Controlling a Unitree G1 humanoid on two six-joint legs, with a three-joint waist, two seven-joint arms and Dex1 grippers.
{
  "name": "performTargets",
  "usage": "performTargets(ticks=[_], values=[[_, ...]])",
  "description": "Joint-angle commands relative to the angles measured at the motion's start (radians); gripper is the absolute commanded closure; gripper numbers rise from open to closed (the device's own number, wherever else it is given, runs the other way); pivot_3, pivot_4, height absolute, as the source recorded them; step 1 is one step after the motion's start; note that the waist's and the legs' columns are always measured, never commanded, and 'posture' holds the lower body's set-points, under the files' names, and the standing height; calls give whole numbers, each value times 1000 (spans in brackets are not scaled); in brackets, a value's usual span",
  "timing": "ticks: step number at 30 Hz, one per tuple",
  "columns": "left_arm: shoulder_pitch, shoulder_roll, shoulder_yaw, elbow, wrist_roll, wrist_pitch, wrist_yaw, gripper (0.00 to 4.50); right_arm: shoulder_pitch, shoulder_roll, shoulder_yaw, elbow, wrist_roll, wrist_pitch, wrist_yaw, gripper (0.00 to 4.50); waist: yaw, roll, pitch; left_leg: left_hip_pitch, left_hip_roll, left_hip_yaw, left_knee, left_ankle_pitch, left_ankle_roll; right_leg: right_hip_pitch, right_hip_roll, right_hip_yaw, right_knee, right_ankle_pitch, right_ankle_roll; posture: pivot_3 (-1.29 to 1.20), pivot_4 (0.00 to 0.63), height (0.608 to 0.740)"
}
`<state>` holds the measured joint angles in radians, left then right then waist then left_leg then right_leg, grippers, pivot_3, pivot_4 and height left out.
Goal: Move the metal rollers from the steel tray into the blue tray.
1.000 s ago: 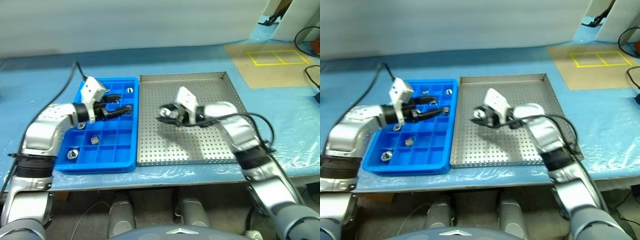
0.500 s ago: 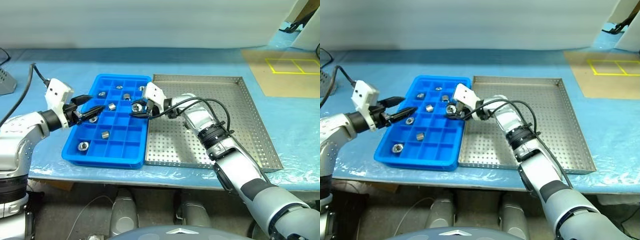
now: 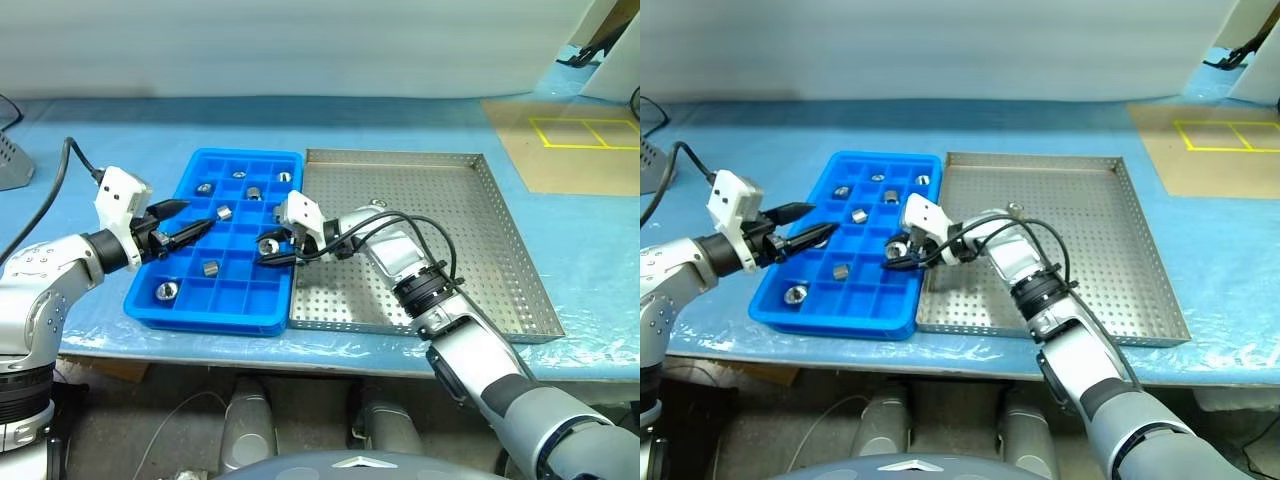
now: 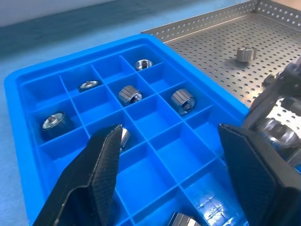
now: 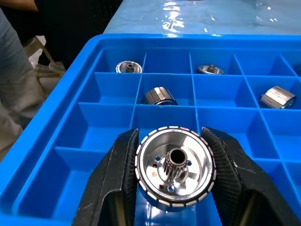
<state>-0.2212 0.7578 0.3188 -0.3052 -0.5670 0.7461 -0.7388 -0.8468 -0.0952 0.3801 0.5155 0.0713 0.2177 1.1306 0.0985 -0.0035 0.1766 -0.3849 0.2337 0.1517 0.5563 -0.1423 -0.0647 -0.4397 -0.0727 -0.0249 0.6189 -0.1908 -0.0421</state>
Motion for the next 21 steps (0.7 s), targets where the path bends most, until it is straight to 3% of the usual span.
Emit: performTargets(ticks=[1,10,15,21], values=[[-10,14,10,-21,-13,-10,-3,1060,-11,16,-1,-11,-1,-14,-6,2795,0,0,0,0,0,0,0,0,0,0,0,0,0,0,0,164,150,740],[-19,14,9,-2,-4,-28,-6,1060,-37,39,-7,36,-40,-93,-52,2795,1,0,0,0,0,0,0,0,0,0,0,0,-1,0,-1,158,150,740],[-39,31,32,37,20,-62,4,1060,-146,101,-47,225,-83,-218,-203,2795,-2,0,0,0,0,0,0,0,0,-1,0,0,0,0,-1,165,150,740],[-27,88,104,108,25,-98,-19,1060,-206,154,-80,344,-84,-279,-236,2795,-2,0,0,-1,0,0,-2,0,0,-1,0,0,-1,0,-1,179,150,740]])
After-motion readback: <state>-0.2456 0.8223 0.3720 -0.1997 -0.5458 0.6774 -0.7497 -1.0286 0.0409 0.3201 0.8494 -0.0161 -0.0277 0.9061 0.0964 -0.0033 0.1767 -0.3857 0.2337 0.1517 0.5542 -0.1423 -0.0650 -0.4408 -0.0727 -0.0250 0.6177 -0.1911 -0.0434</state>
